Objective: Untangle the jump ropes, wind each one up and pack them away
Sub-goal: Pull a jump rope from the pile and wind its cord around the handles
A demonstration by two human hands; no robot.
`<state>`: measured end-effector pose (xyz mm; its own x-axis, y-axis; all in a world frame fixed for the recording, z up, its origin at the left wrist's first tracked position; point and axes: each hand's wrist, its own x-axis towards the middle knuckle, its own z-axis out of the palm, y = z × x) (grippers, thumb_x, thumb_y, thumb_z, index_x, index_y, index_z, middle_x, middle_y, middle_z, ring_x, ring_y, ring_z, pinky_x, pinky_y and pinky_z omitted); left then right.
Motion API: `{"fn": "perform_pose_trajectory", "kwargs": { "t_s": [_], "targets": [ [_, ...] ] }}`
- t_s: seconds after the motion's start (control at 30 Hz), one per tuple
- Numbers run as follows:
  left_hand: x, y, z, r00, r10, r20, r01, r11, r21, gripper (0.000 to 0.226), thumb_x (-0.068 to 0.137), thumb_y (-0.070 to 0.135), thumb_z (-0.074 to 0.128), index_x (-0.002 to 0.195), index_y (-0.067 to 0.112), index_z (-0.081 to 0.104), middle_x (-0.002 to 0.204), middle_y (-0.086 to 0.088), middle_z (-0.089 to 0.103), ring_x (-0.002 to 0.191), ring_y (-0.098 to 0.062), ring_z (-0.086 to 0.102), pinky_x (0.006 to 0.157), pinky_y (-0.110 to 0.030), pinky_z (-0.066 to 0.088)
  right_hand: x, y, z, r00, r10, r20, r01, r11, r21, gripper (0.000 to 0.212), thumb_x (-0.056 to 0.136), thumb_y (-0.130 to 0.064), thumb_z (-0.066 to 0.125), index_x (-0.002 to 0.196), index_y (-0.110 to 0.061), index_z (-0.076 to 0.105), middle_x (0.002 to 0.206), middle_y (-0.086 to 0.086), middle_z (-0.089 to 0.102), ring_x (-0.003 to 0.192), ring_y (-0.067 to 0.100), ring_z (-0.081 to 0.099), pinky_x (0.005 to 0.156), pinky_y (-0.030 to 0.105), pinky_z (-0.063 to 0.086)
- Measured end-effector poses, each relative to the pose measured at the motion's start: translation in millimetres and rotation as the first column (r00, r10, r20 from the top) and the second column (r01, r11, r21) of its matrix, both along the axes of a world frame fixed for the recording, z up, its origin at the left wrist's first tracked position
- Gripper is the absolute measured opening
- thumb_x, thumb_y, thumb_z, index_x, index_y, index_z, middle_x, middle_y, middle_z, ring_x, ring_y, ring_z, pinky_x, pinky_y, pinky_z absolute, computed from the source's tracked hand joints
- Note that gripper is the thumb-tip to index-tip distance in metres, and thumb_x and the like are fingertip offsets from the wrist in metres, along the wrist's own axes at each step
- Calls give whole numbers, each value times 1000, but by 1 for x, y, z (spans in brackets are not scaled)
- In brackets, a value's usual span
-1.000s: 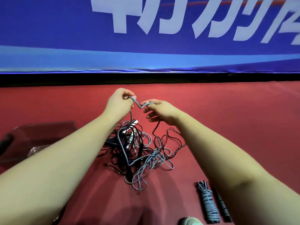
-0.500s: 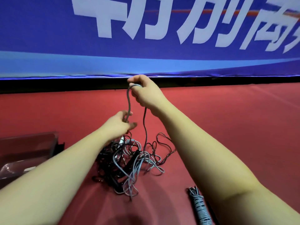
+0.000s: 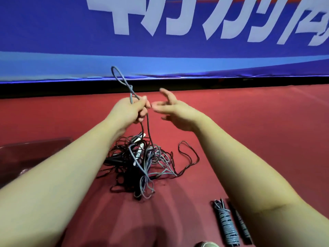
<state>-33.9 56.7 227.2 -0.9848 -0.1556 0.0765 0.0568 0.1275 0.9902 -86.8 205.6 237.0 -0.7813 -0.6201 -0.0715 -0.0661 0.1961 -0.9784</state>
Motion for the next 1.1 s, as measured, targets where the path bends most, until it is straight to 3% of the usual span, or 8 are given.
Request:
{"fn": "perform_pose_trajectory", "kwargs": {
  "t_s": [0.1,0.23,0.43,0.6,0.73,0.9,1.0,1.1],
  "targets": [
    [2,-3,17,998,-34,-60,36,999,39,32,102,25,40,77,12,55,42,9,35,37,-8,29,41,-18,23,6,0,-30,979,189,-72,-162,946,281,52,91,-18,59,140,-18,40,126,5,55,111,7,51,103,23,38],
    [6,-3,36,995,-32,-97,35,999,23,29,101,28,41,86,13,59,41,10,28,38,-7,20,40,-18,17,0,-17,-32,940,144,-310,-56,959,277,16,97,-16,48,90,-13,62,74,-6,60,54,-8,50,57,6,38],
    [6,-53,1,949,316,-18,-311,920,-237,27,96,31,50,71,21,49,54,2,37,40,-9,30,43,-21,20,-10,-22,28,908,-399,-130,335,876,-347,32,100,-22,38,72,-20,53,52,-8,37,38,0,26,43,16,22],
    [13,-68,-63,905,279,320,-144,911,-386,10,96,15,48,96,14,59,68,-3,50,60,-16,42,47,-21,29,1,-21,40,798,-202,-567,287,956,63,30,98,-23,41,76,-22,61,60,-12,48,52,-3,44,59,19,32],
    [13,-64,-81,875,267,403,-53,881,-469,5,93,11,55,93,11,60,71,-2,53,60,-14,43,55,-24,32,4,-23,41,865,-218,-451,212,975,-66,30,99,-21,39,79,-23,61,60,-7,48,47,2,39,56,19,32],
    [27,-57,-103,791,96,605,279,823,-495,19,92,12,58,74,15,59,62,-2,58,48,-12,44,49,-20,32,1,-15,27,825,-81,-559,208,964,167,26,98,-21,40,88,-20,64,60,-8,50,45,0,40,55,20,35],
    [32,-55,-107,759,85,645,316,818,-480,12,90,18,63,100,13,61,85,-4,62,69,-15,54,60,-22,38,0,-7,19,845,-99,-525,190,974,123,27,100,-21,38,88,-20,62,62,-5,47,50,6,40,55,21,35],
    [30,-49,-98,792,-3,610,291,881,-373,67,81,26,73,139,16,41,129,-1,54,108,-16,53,88,-23,39,6,-11,32,917,-138,-374,106,989,-105,29,102,-18,34,84,-15,57,64,-1,43,48,7,39,50,16,35]
  ]
}}
